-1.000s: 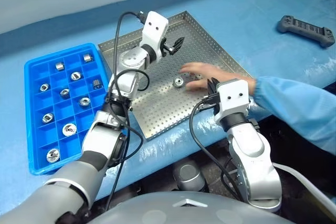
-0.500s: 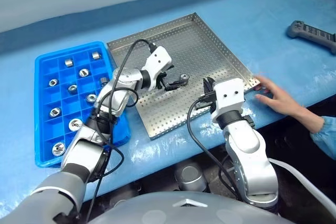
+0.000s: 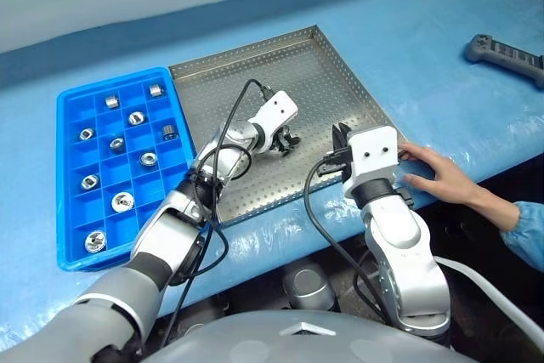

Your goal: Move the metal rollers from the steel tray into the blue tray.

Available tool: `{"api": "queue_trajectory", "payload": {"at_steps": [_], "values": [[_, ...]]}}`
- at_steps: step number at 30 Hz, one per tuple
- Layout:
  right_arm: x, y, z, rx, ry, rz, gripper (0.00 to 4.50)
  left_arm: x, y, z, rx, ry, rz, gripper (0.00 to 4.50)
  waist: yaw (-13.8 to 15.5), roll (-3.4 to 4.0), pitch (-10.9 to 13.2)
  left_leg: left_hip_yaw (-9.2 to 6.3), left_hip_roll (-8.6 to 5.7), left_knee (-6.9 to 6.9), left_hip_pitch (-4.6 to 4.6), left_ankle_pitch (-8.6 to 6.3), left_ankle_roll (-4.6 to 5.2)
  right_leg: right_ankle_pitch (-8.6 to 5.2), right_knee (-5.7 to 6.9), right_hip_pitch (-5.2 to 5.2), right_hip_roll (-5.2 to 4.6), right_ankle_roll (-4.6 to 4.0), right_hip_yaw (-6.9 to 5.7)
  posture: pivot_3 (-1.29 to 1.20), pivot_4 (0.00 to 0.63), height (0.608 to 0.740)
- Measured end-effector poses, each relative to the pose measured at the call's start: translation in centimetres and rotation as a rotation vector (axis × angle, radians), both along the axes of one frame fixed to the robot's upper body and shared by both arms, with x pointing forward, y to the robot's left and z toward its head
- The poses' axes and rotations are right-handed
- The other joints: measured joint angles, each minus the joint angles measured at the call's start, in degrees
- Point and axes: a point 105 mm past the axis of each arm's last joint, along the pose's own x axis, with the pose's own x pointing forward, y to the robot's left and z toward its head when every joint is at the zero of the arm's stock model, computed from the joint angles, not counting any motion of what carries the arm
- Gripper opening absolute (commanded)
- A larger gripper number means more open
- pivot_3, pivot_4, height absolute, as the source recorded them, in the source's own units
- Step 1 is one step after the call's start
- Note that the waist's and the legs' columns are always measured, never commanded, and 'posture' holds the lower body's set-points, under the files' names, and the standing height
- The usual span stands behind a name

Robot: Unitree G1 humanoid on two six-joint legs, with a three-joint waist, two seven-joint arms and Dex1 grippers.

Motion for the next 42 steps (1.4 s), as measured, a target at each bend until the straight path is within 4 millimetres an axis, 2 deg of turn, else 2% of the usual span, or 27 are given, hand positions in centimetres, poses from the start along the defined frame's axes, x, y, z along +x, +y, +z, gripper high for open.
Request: {"api": "queue_trajectory", "payload": {"at_steps": [1,6,12,15,17,20,23,26,29,33,37,42], "values": [[0.0,-0.1,-0.1,0.0,0.003,-0.003,0.33,0.0,0.0,-0.1,0.0,0.002,-0.002,3.52,-0.02,-0.01,0.0,0.0,0.0,0.01,0.03,0.0,0.0,-0.01,-0.02,0.03,0.0,0.02,0.01,-0.45,0.15,0.74],[0.0,-0.1,-0.1,0.0,0.001,-0.007,0.33,-0.1,0.5,-0.2,0.008,0.007,0.001,2.04,-1.22,-0.02,0.0,-0.01,0.0,0.04,0.25,0.05,0.0,-0.03,-0.04,0.19,0.0,0.08,0.07,-0.42,0.15,0.74],[0.3,0.1,0.4,-0.002,-0.023,0.007,0.33,-0.2,1.7,-0.1,0.017,-0.004,0.011,2.04,-2.29,-0.01,0.0,-0.14,0.08,0.0,0.31,0.07,0.01,-0.02,0.02,0.17,0.25,0.06,0.08,-0.39,0.15,0.74],[0.5,0.2,-0.1,-0.006,-0.007,0.018,0.33,0.1,2.6,0.6,-0.07,0.021,0.065,2.04,-1.86,-0.01,0.01,-0.18,0.07,-0.04,0.21,0.08,0.03,-0.01,0.03,0.06,0.24,0.04,0.08,-0.37,0.15,0.74],[0.6,0.3,-0.4,-0.013,0.005,0.026,0.33,0.6,3.3,2.2,-0.16,0.015,0.109,2.04,-1.1,-0.01,0.02,-0.23,0.03,-0.04,0.04,0.08,0.04,0.0,0.02,-0.06,0.18,0.03,0.09,-0.36,0.15,0.74],[0.8,0.5,-0.6,-0.016,0.016,0.046,0.33,1.2,4.8,5.6,-0.277,-0.032,0.147,2.04,0.15,-0.01,0.02,-0.26,0.0,-0.06,0.03,0.07,0.03,0.05,0.01,-0.07,0.14,-0.05,0.1,-0.32,0.15,0.74],[1.1,1.1,-0.9,-0.012,0.028,0.076,0.33,1.2,7.5,8.7,-0.304,-0.095,0.19,2.04,1.41,0.02,0.03,-0.32,0.0,-0.15,0.05,0.07,0.03,0.13,0.04,-0.12,0.15,-0.18,0.09,-0.29,0.15,0.74],[1.2,1.4,-1.1,-0.009,0.038,0.099,0.33,0.1,10.4,10.2,-0.281,-0.14,0.229,2.04,2.52,0.06,0.02,-0.4,0.03,-0.24,0.1,0.06,0.02,0.16,0.06,-0.15,0.2,-0.28,0.09,-0.24,0.15,0.74],[1.5,1.8,-1.6,-0.01,0.058,0.124,0.33,-1.9,12.7,9.5,-0.218,-0.13,0.276,2.04,5.12,0.09,0.05,-0.47,0.02,-0.25,0.1,0.06,0.0,0.14,0.07,-0.16,0.2,-0.35,0.07,-0.21,0.15,0.74],[2.0,2.9,-1.3,-0.002,0.05,0.18,0.33,-4.5,14.5,6.7,-0.151,-0.043,0.322,2.04,8.69,0.1,0.07,-0.56,0.03,-0.23,0.09,0.05,-0.03,0.14,0.06,-0.17,0.2,-0.45,0.0,-0.16,0.15,0.74],[2.2,4.0,-1.4,-0.005,0.057,0.24,0.33,-5.9,14.7,4.9,-0.137,0.023,0.331,2.04,12.77,0.1,0.09,-0.64,0.02,-0.24,0.08,0.07,-0.09,0.15,0.03,-0.16,0.2,-0.67,-0.11,-0.15,0.15,0.74],[2.2,4.2,-1.5,-0.011,0.06,0.256,0.33,-7.1,14.0,2.9,-0.142,0.097,0.303,2.04,15.25,0.1,0.09,-0.67,0.02,-0.27,0.08,0.06,-0.16,0.11,0.04,-0.19,0.2,-0.77,-0.15,-0.15,0.15,0.74]]}}
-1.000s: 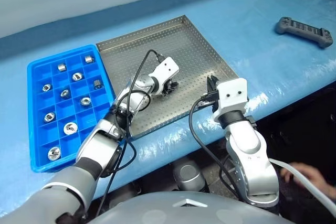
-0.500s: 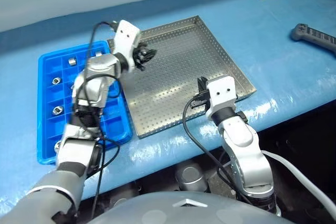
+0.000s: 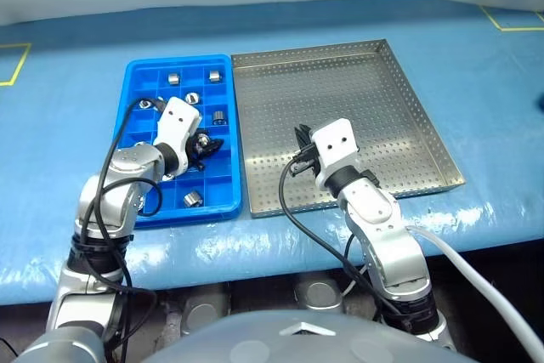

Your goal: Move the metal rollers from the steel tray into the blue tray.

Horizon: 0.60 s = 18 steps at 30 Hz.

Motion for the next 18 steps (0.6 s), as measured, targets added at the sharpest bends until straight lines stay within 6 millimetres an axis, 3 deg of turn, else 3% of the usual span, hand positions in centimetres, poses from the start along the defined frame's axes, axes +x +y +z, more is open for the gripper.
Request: {"api": "queue_trajectory", "payload": {"at_steps": [7,10,15,18], "values": [[0.0,-0.01,0.01,0.0,-0.001,0.0,0.33,-0.16,-0.61,-0.22,0.007,0.004,-0.031,2.04,0.9,0.08,-0.05,0.06,0.01,0.0,0.06,0.01,-0.02,-0.03,0.0,0.05,0.02,-0.06,-0.01,-0.17,0.15,0.74],[0.0,-0.03,0.02,0.0,-0.002,-0.001,0.33,-0.29,-0.87,-0.4,0.02,0.006,-0.058,2.72,0.89,0.13,-0.08,0.08,0.01,0.0,0.06,0.01,-0.02,-0.03,0.0,0.06,0.03,-0.07,-0.02,-0.17,0.15,0.74],[0.01,-0.06,0.03,0.0,-0.004,-0.003,0.33,-0.34,-0.69,-0.26,0.037,-0.002,-0.076,4.31,1.03,0.22,-0.14,0.11,0.01,0.02,0.08,0.04,-0.07,-0.07,0.0,0.12,0.03,-0.13,-0.11,-0.18,0.15,0.74],[0.03,-0.11,0.05,0.0,-0.006,-0.008,0.33,-0.34,-0.43,-0.83,0.037,0.022,-0.062,4.47,1.26,0.21,-0.13,0.1,0.0,0.03,0.05,0.05,-0.08,-0.09,-0.01,0.12,0.03,-0.17,-0.15,-0.17,0.15,0.74]]}}
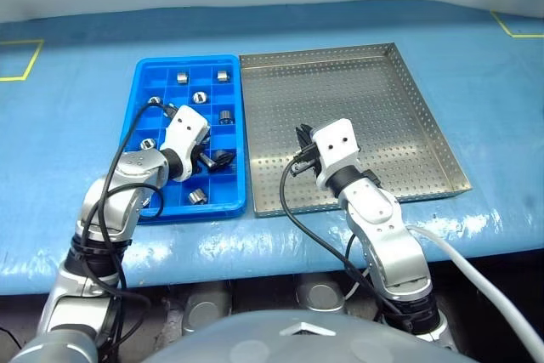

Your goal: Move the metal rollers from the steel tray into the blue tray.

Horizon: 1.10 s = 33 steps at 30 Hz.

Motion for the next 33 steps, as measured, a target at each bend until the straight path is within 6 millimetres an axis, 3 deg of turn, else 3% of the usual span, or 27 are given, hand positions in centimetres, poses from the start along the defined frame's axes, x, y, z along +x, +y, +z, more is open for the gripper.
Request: {"api": "queue_trajectory", "payload": {"at_steps": [4,9,11,14,19,26,33], "values": [[0.0,0.0,0.1,0.002,-0.01,0.0,0.33,0.7,-0.1,0.3,-0.09,-0.015,0.066,4.47,0.33,-0.02,0.02,-0.05,0.0,-0.01,-0.05,0.0,0.0,-0.02,-0.02,-0.04,0.0,-0.03,-0.06,-0.17,0.15,0.74],[0.3,-0.7,-0.2,-0.003,0.006,-0.001,0.33,2.6,1.1,5.1,-0.238,-0.206,0.128,4.47,0.33,-0.06,0.04,-0.13,0.03,-0.04,-0.05,0.02,-0.03,-0.04,0.0,-0.05,0.01,-0.08,-0.18,-0.13,0.15,0.74],[0.6,-1.9,-0.8,-0.001,0.037,-0.014,0.33,2.4,2.0,6.0,-0.228,-0.249,0.109,4.47,0.33,-0.04,0.05,-0.12,0.03,-0.09,-0.03,0.01,-0.03,-0.05,0.0,-0.05,0.01,-0.12,-0.18,-0.12,0.15,0.74],[1.1,-3.2,-0.7,0.029,0.085,0.039,0.33,0.8,2.5,5.4,-0.159,-0.255,0.004,4.47,0.49,-0.01,0.1,-0.13,0.02,-0.15,-0.04,0.0,-0.04,-0.07,-0.02,-0.05,0.01,-0.16,-0.17,-0.1,0.15,0.74],[1.3,-3.8,0.3,0.018,0.099,0.131,1.43,-0.6,1.9,4.9,-0.139,-0.267,-0.084,4.5,1.5,-0.04,0.13,-0.28,0.06,-0.16,-0.06,0.0,-0.05,-0.16,-0.02,-0.01,0.01,-0.3,-0.46,-0.06,0.15,0.74],[1.1,-4.6,0.2,-0.024,0.174,0.239,3.74,-1.7,-0.1,3.9,-0.149,-0.244,-0.163,4.5,3.22,-0.05,0.15,-0.38,0.07,-0.16,-0.07,0.0,-0.04,-0.21,-0.02,0.04,0.0,-0.4,-0.66,-0.04,0.15,0.74],[1.1,-5.4,-0.8,-0.099,0.245,0.248,3.74,-2.0,-2.1,3.5,-0.176,-0.24,-0.239,4.5,3.87,-0.07,0.17,-0.5,0.08,-0.18,-0.14,0.01,-0.05,-0.26,-0.02,0.04,0.0,-0.48,-0.82,-0.05,0.15,0.74]]}}
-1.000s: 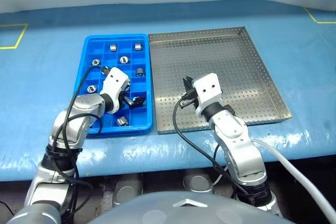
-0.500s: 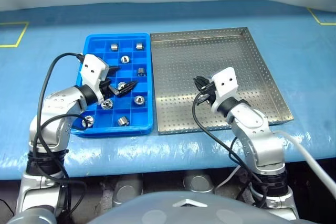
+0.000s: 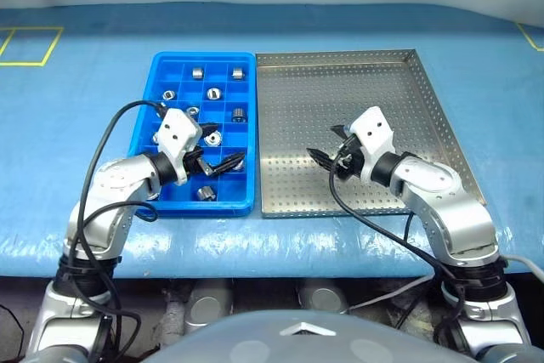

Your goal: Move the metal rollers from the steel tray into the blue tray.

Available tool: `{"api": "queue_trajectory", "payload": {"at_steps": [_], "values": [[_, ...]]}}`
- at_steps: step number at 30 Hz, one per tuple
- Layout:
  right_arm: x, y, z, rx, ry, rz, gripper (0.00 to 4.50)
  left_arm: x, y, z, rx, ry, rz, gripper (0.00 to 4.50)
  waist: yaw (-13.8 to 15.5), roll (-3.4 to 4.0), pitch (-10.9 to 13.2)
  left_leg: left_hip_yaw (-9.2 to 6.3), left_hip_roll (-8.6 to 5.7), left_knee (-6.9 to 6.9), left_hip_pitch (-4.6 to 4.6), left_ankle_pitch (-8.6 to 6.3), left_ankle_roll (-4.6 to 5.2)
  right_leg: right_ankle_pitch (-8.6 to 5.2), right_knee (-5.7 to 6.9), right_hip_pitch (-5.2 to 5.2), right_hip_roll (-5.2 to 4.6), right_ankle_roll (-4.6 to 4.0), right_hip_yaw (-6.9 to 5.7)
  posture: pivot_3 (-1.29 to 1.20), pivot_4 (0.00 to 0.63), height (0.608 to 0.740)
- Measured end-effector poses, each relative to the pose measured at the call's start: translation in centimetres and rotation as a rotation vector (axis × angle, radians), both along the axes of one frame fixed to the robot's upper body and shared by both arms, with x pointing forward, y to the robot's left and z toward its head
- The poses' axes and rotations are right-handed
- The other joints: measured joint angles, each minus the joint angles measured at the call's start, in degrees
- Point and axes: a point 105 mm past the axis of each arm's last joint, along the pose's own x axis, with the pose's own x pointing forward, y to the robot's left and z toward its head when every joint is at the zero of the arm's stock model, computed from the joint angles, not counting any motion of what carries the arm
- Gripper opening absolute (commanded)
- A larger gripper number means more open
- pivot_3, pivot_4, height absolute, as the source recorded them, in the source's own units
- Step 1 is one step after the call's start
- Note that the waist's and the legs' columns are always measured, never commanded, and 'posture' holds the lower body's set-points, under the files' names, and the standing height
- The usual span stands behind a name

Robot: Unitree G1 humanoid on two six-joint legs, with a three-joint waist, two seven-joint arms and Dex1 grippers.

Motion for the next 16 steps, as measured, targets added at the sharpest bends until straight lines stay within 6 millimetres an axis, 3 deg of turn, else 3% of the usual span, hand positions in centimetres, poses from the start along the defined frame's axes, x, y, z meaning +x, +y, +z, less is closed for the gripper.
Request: {"api": "queue_trajectory", "payload": {"at_steps": [6,16], "values": [[0.3,-0.6,0.2,-0.008,-0.004,-0.034,3.74,-0.3,-1.8,0.1,-0.005,-0.009,-0.082,4.5,0.14,0.0,0.0,-0.1,0.0,0.0,-0.06,0.0,0.0,-0.01,-0.02,0.0,0.0,-0.01,-0.13,-0.07,0.15,0.74],[0.3,-1.1,0.2,-0.017,-0.009,-0.064,3.74,0.0,-1.7,-0.2,-0.001,0.01,-0.088,4.5,0.01,0.01,0.01,-0.18,0.0,0.0,-0.08,0.0,0.0,-0.03,-0.01,0.01,0.0,-0.05,-0.22,-0.11,0.15,0.74]]}}
